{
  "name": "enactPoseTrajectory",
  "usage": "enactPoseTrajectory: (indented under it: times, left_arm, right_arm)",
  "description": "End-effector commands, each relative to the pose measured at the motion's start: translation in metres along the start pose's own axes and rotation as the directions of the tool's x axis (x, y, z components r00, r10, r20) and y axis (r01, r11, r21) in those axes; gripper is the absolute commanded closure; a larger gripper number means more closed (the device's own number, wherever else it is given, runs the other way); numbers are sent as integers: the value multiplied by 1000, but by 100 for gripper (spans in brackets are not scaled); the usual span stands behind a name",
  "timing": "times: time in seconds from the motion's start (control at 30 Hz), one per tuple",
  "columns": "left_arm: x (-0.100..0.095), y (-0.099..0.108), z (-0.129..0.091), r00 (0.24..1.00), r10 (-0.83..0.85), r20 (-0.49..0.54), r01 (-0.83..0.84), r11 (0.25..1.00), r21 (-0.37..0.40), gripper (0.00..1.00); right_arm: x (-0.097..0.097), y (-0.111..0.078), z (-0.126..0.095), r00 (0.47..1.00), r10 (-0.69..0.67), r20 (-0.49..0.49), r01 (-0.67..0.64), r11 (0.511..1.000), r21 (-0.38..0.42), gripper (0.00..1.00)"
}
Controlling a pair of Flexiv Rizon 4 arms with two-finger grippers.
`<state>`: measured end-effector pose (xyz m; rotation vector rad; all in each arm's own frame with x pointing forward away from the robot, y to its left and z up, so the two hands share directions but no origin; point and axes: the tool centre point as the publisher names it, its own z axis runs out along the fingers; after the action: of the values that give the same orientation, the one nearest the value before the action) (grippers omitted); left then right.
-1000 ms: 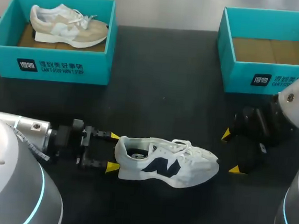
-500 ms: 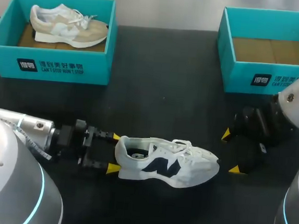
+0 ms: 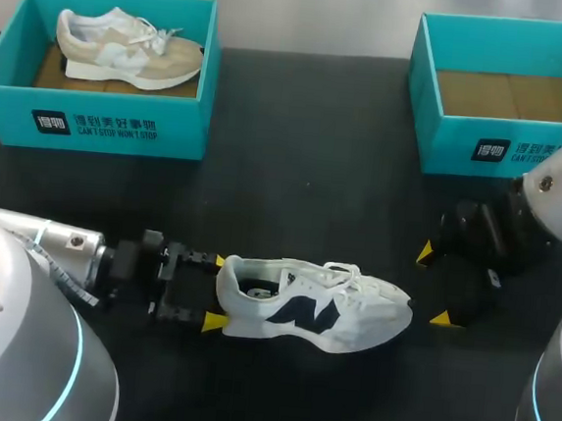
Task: Take the shoe out of the shoebox, open the shoe tongue, remove and reinsert the insole, then place the shoe into the shoebox
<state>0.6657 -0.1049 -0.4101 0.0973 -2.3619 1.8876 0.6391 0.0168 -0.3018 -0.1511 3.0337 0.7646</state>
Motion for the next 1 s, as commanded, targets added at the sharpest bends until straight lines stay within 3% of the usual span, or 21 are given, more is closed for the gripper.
enactPoseTrajectory:
  times: [0.03,1.0]
  left_arm:
    - [-3,2,7,1000,-3,2,3,1000,1,0]
    - [5,2,29,1000,-21,-1,21,999,39,0]
  right_arm:
    - [1,0,1,1000,-1,2,1,1000,2,0]
    - [1,0,1,1000,-1,2,1,1000,2,0]
